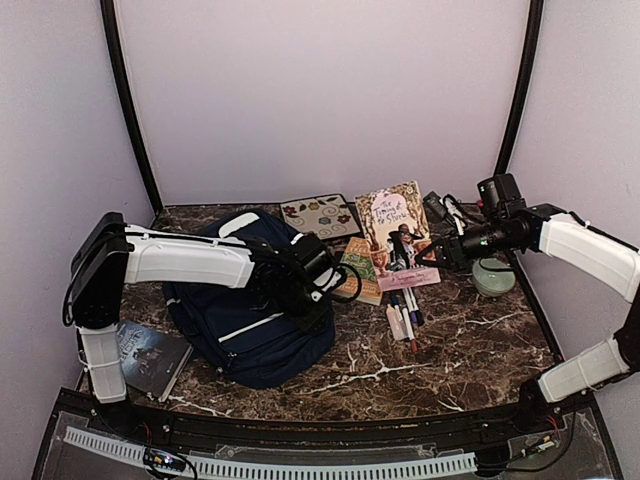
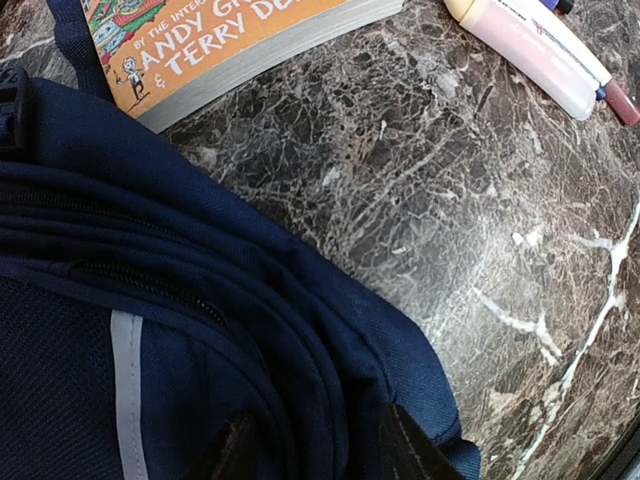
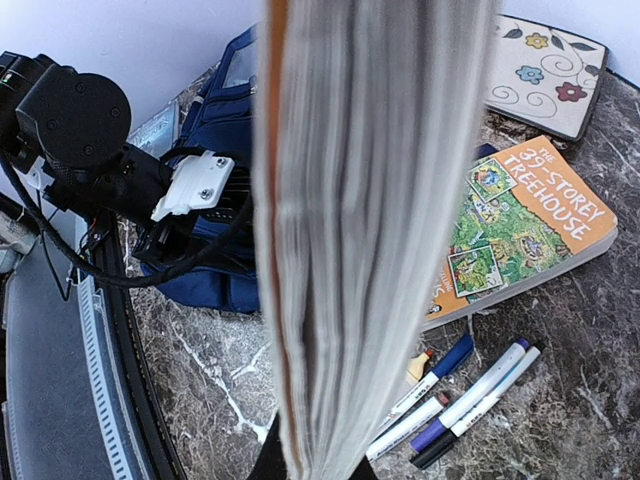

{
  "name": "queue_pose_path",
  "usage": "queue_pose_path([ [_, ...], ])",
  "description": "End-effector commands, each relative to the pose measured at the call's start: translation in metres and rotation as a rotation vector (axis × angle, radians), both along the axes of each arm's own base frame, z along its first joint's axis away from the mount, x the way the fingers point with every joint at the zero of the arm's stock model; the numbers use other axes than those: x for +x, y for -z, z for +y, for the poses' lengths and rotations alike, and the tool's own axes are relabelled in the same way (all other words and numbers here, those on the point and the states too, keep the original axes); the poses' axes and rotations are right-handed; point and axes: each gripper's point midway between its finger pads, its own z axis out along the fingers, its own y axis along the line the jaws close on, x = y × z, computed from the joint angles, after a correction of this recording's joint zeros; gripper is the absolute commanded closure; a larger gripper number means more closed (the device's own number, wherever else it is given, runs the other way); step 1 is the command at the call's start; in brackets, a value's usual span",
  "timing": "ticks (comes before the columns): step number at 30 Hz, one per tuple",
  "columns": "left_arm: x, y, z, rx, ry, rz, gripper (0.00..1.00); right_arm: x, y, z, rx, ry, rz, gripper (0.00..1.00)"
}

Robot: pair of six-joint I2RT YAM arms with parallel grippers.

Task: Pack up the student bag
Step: Pick up the largest pocket of the bag from the student bag.

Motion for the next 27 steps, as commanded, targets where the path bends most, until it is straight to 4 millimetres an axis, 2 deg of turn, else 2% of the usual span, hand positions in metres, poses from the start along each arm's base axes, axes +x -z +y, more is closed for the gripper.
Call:
queue_pose_path([
  [1,-0.008,0.008,0.009,0.11,-0.009,0.014,0.55,-0.004,-0.02,0.002,0.041,-0.029,-0.056,1.0],
  [6,-0.008,0.015,0.009,0.191,0.0,-0.032,0.59,-0.002,-0.019,0.003,0.043,-0.032,-0.052,1.0],
  [10,-0.014,-0.009,-0.006,0.194,0.027,-0.082,0.64,-0.001,-0.018,0.005,0.045,-0.034,-0.043,1.0],
  [12,-0.018,-0.013,-0.012,0.182,0.039,-0.077,0.69,-0.001,-0.017,0.005,0.045,-0.035,-0.04,1.0],
  [14,-0.016,-0.007,-0.008,0.21,0.03,-0.079,0.7,0.0,-0.016,0.005,0.045,-0.037,-0.036,1.0],
  [18,-0.016,0.012,0.006,0.306,0.009,-0.067,0.63,0.001,-0.015,0.006,0.045,-0.036,-0.032,1.0],
  [21,-0.022,0.017,0.003,0.294,0.032,-0.032,0.68,0.001,-0.015,0.006,0.042,-0.038,-0.03,1.0],
  [24,-0.024,0.006,-0.006,0.264,0.043,-0.065,0.7,0.001,-0.016,0.006,0.042,-0.037,-0.035,1.0],
  [27,-0.026,-0.016,-0.02,0.194,0.058,-0.124,0.78,0.001,-0.015,0.006,0.043,-0.033,-0.034,1.0],
])
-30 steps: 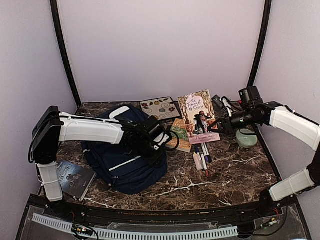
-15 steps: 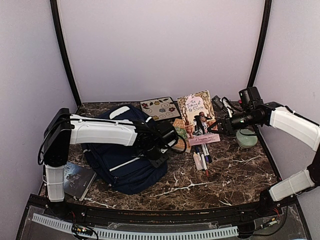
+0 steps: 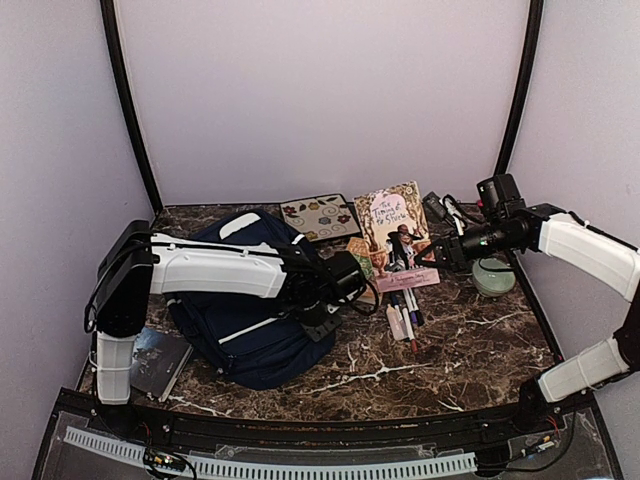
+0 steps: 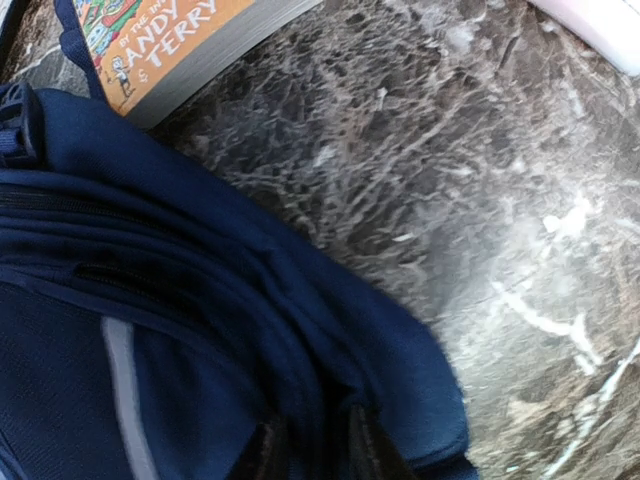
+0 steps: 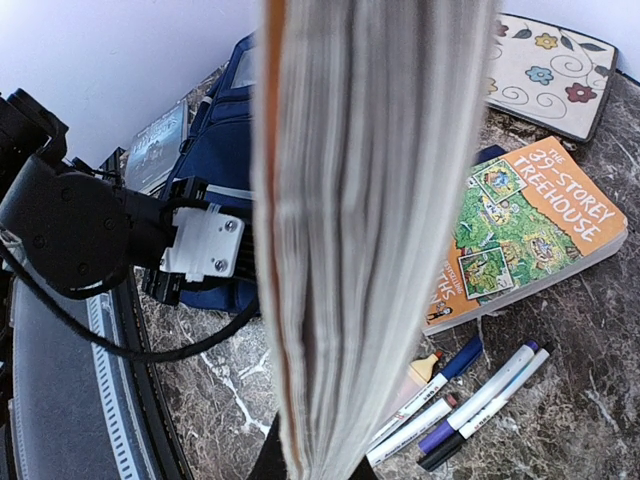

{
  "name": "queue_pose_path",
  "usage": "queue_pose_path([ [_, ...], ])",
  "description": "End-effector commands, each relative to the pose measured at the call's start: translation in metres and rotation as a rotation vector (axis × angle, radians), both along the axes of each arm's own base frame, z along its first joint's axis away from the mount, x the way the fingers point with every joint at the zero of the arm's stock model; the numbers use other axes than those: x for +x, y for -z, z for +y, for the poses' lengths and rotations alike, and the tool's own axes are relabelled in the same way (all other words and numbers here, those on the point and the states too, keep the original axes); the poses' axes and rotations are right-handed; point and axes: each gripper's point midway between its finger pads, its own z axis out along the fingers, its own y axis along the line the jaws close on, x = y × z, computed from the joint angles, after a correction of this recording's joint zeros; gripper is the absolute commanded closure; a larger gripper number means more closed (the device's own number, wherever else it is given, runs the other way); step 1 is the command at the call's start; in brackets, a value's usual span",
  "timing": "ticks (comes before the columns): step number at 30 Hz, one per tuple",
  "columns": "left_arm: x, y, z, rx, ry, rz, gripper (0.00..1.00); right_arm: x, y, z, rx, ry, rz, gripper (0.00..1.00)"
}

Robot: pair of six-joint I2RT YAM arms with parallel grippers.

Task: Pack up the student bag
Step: Pick up the largest pocket of the bag from the student bag.

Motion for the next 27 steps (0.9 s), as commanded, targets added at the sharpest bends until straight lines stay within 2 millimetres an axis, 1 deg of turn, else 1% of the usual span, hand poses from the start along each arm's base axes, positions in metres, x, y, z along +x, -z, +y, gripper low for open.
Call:
queue_pose_path([
  [1,-0.02,-0.027,-0.016,-0.08,0.054,-0.012,0.79,0.004,-0.015,0.003,0.028,-0.016,-0.048,1.0],
  [3,-0.024,-0.028,-0.019,-0.108,0.069,0.001,0.81,0.005,-0.015,0.002,0.026,-0.01,-0.049,1.0],
  [6,-0.025,-0.021,-0.015,-0.087,0.069,0.009,0.83,0.005,-0.016,0.002,0.026,-0.009,-0.05,1.0],
  [7,-0.025,-0.016,-0.014,-0.074,0.068,0.014,0.81,0.004,-0.016,0.002,0.027,-0.009,-0.05,1.0],
  [9,-0.023,-0.009,-0.009,-0.044,0.051,0.008,0.72,0.005,-0.014,0.001,0.026,-0.006,-0.047,1.0],
  [10,-0.022,-0.005,-0.006,-0.026,0.044,0.003,0.7,0.005,-0.013,0.001,0.025,-0.005,-0.046,1.0],
  [14,-0.023,0.011,-0.003,0.006,0.044,0.016,0.67,0.004,-0.013,0.001,0.028,-0.004,-0.043,1.0],
  [17,-0.018,0.021,0.006,0.061,0.02,-0.004,0.66,0.005,-0.013,0.001,0.028,-0.002,-0.044,1.0],
  [19,-0.015,0.021,0.009,0.077,0.007,-0.023,0.73,0.005,-0.012,0.001,0.029,-0.001,-0.042,1.0],
  [21,-0.01,0.016,0.009,0.078,-0.011,-0.048,0.78,0.005,-0.011,0.001,0.032,0.0,-0.039,1.0],
  [22,-0.008,0.013,0.009,0.076,-0.016,-0.061,0.83,0.005,-0.012,0.001,0.034,-0.001,-0.038,1.0],
  [24,-0.003,0.004,0.008,0.068,-0.024,-0.094,0.92,0.005,-0.013,0.002,0.037,-0.002,-0.033,1.0],
  [26,0.003,-0.01,0.005,0.053,-0.028,-0.134,0.98,0.008,-0.015,0.002,0.033,0.0,-0.037,1.0],
  [27,0.007,-0.02,0.004,0.041,-0.028,-0.157,1.0,0.01,-0.018,0.002,0.03,0.002,-0.039,1.0],
])
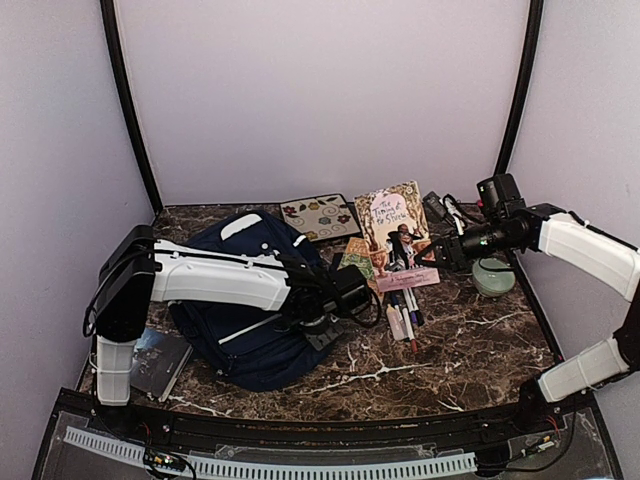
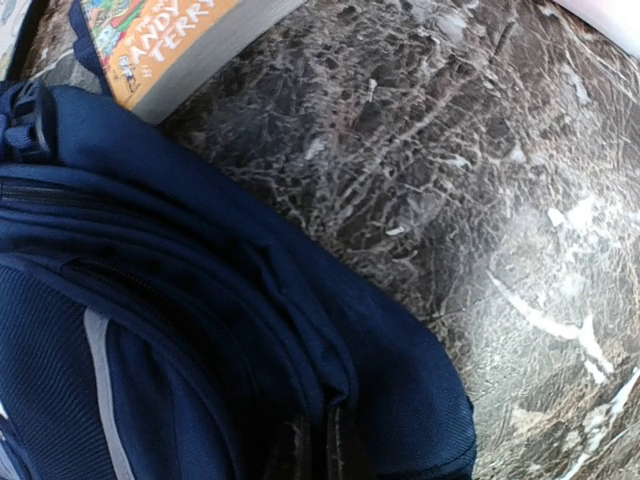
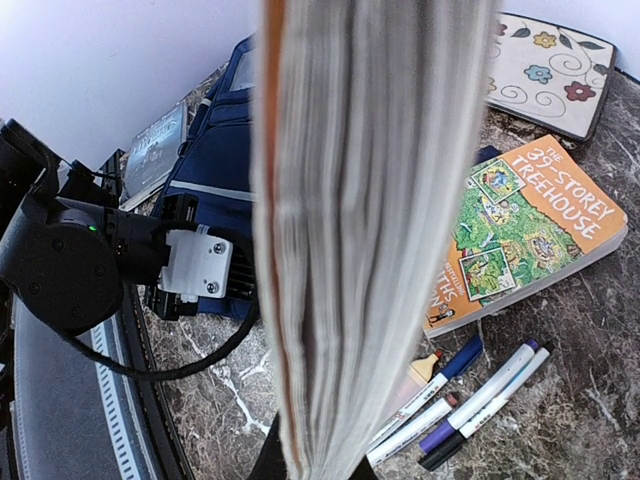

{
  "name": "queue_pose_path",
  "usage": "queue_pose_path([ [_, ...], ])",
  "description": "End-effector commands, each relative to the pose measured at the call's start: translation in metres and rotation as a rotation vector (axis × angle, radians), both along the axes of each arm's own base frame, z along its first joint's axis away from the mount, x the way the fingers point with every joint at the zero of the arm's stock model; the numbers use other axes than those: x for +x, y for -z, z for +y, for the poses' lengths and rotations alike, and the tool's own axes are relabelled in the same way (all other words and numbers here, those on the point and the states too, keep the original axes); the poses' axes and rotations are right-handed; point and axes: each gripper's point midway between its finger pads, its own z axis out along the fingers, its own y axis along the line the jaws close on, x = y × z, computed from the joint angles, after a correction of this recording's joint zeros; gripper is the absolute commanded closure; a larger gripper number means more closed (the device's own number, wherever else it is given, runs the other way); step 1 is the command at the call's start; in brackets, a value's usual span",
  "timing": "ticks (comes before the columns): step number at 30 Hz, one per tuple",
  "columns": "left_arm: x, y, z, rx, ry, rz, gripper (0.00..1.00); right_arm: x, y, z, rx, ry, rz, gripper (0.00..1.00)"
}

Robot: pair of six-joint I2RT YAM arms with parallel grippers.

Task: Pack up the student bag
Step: Pick up the largest pocket of the bag from the student bag, then place the book in the largest pocket of the bag.

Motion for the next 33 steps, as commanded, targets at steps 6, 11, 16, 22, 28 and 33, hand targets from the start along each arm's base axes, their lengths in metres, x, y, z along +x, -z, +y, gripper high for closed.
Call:
queue_pose_path([
  [6,0.033,-0.091,0.001,-0.078,-0.032,-0.237,1.0,0.016,-0.048,0.009,0.086,0.02,-0.008,1.0],
  [11,0.049,-0.162,0.008,-0.2,-0.042,-0.381,1.0,0.015,-0.066,0.014,0.121,0.005,0.056,1.0],
  [16,0.054,-0.22,0.016,-0.308,-0.044,-0.486,1.0,0.003,-0.06,0.021,0.181,-0.043,0.18,1.0],
  [22,0.061,-0.249,0.035,-0.344,-0.068,-0.551,1.0,-0.018,-0.043,0.036,0.234,-0.124,0.354,1.0],
  [28,0.068,-0.261,0.05,-0.401,-0.093,-0.577,1.0,-0.054,-0.013,0.058,0.19,-0.236,0.511,1.0],
  [33,0.072,-0.273,0.059,-0.484,-0.122,-0.605,1.0,-0.079,0.011,0.076,0.186,-0.278,0.659,1.0],
])
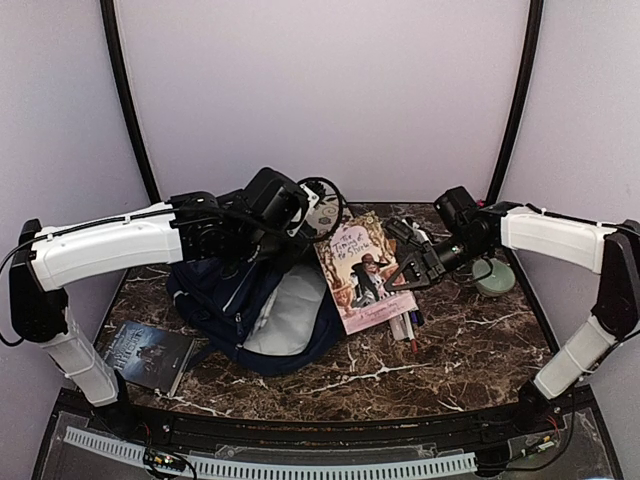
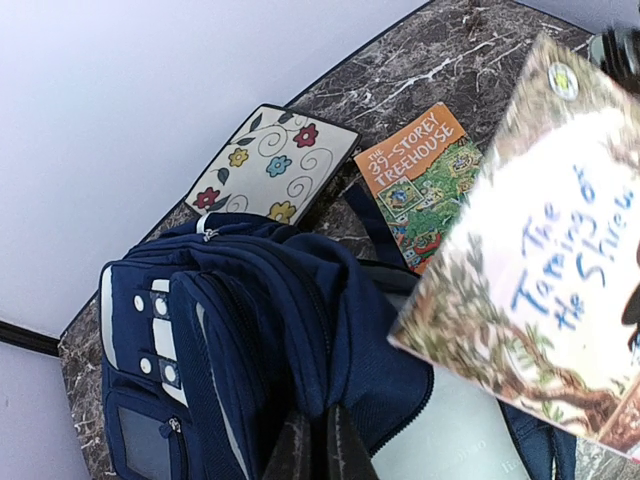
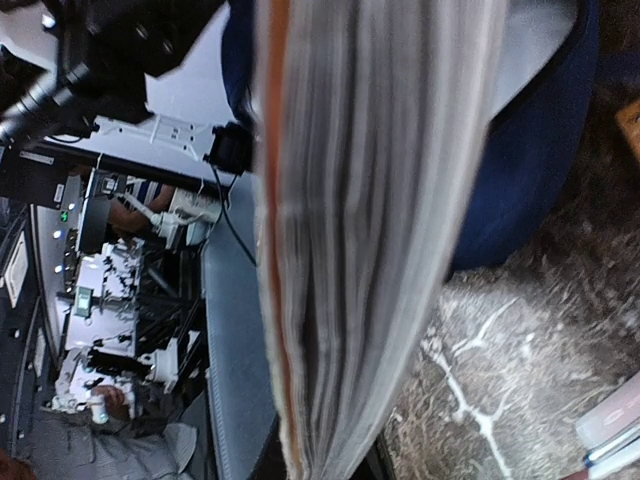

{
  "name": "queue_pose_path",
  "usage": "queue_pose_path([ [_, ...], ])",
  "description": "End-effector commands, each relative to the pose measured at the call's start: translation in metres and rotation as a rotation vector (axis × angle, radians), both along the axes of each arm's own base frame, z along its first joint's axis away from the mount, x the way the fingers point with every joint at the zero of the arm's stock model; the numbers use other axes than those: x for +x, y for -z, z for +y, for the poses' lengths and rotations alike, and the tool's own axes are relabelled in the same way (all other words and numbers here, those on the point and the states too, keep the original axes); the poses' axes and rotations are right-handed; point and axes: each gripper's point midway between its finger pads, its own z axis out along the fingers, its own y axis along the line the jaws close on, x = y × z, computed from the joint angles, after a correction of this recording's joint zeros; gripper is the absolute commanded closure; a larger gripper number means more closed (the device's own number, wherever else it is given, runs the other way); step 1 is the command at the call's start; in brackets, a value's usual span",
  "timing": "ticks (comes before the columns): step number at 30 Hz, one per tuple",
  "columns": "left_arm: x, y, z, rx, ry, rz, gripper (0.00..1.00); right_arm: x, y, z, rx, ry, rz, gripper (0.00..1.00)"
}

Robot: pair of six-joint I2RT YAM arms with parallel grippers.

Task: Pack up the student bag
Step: Place the book in the largest pocket of the bag.

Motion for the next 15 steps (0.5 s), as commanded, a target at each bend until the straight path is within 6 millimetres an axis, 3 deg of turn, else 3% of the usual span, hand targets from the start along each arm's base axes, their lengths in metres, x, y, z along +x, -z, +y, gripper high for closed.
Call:
queue_pose_path([
  [1,0.01,-0.07,0.009,-0.213,-0.032,-0.15,1.0,-0.025,0.011,0.015,0.023,-0.066,0.128,1.0],
  [8,0.012,-0.079,0.008,-0.236,-0.033,-0.163,1.0,-0.06,0.036,0.028,-0.02,-0.128,0.223,1.0],
  [15,0.001,-0.094,0.004,-0.328,0.023,-0.166,1.0,-0.053,0.045,0.079,-0.062,-0.211,0.254,1.0],
])
